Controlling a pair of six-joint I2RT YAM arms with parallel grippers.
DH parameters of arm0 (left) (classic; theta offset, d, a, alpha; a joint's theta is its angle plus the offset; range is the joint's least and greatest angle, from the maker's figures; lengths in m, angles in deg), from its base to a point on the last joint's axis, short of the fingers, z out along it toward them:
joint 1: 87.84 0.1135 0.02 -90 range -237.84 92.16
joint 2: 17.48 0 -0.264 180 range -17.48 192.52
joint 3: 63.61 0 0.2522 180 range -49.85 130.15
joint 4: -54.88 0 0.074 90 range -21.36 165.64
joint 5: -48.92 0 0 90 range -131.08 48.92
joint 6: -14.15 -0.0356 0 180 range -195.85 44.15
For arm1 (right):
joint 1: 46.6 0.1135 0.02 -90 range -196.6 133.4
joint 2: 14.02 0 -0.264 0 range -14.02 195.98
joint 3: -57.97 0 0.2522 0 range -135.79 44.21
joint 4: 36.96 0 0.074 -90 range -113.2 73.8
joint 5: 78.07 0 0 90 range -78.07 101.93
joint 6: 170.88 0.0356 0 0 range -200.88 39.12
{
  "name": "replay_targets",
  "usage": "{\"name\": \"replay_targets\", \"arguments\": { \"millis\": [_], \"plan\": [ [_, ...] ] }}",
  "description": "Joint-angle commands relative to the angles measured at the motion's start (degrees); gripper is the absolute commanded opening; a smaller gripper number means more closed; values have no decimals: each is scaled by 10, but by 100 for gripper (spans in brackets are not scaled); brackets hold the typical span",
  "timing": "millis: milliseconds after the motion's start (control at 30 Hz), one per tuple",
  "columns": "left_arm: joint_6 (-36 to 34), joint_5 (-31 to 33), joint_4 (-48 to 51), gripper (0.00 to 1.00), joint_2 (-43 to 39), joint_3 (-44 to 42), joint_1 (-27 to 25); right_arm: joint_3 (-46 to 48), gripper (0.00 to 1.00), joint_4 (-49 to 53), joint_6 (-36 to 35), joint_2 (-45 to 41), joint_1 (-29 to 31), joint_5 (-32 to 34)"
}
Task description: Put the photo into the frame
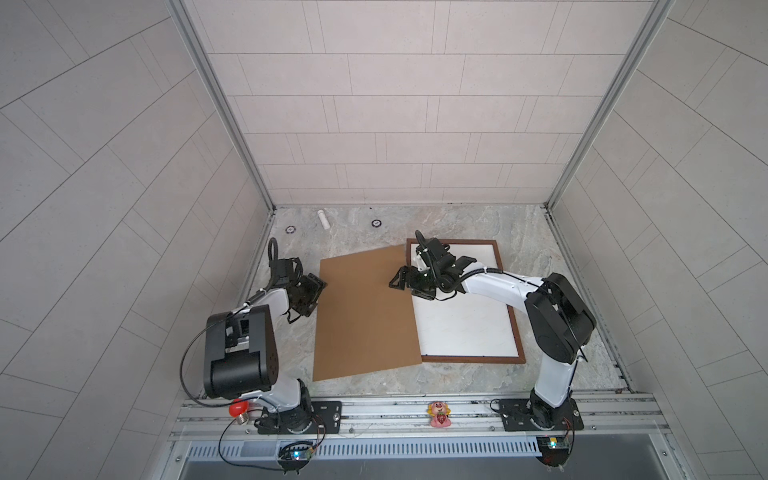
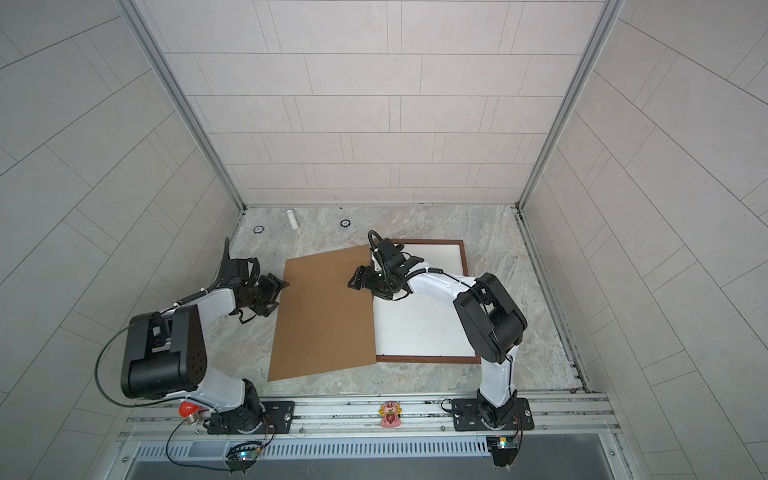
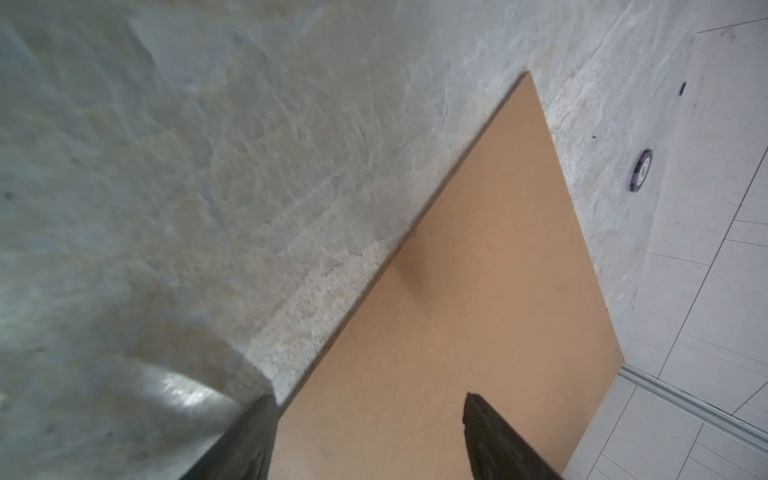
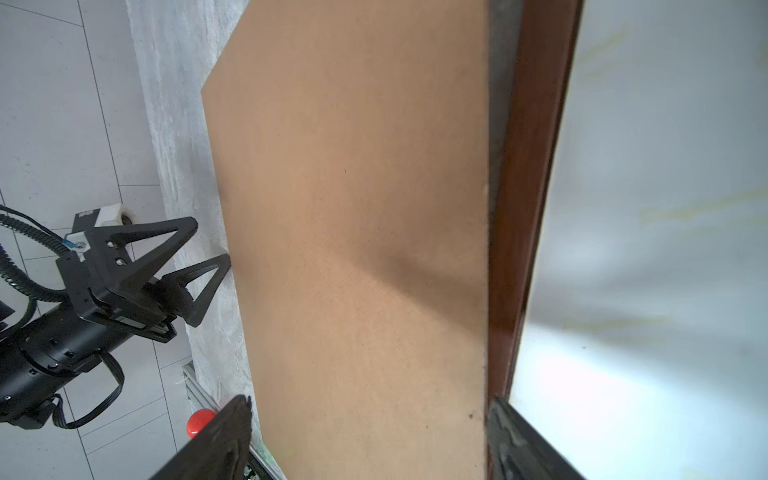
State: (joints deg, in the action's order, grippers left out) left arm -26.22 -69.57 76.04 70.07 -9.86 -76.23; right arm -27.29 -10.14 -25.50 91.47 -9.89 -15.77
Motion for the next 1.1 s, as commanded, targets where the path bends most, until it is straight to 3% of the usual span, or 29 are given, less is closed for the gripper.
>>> {"name": "replay_targets", "arguments": {
  "millis": [0, 700, 833, 1067],
  "plan": [
    [21, -76, 33, 76, 2, -4, -19, 3, 84, -74, -2, -14, 15, -47],
    [11, -64, 46, 76, 22, 30, -16, 53, 83, -62, -68, 23, 10, -19],
    [9, -67, 41, 76, 21, 18, -16, 45, 76, -61, -68, 11, 10, -34],
    [-2, -82, 37, 76, 32, 7, -16, 40, 75, -58, -54, -50, 10, -54]
  ]
}}
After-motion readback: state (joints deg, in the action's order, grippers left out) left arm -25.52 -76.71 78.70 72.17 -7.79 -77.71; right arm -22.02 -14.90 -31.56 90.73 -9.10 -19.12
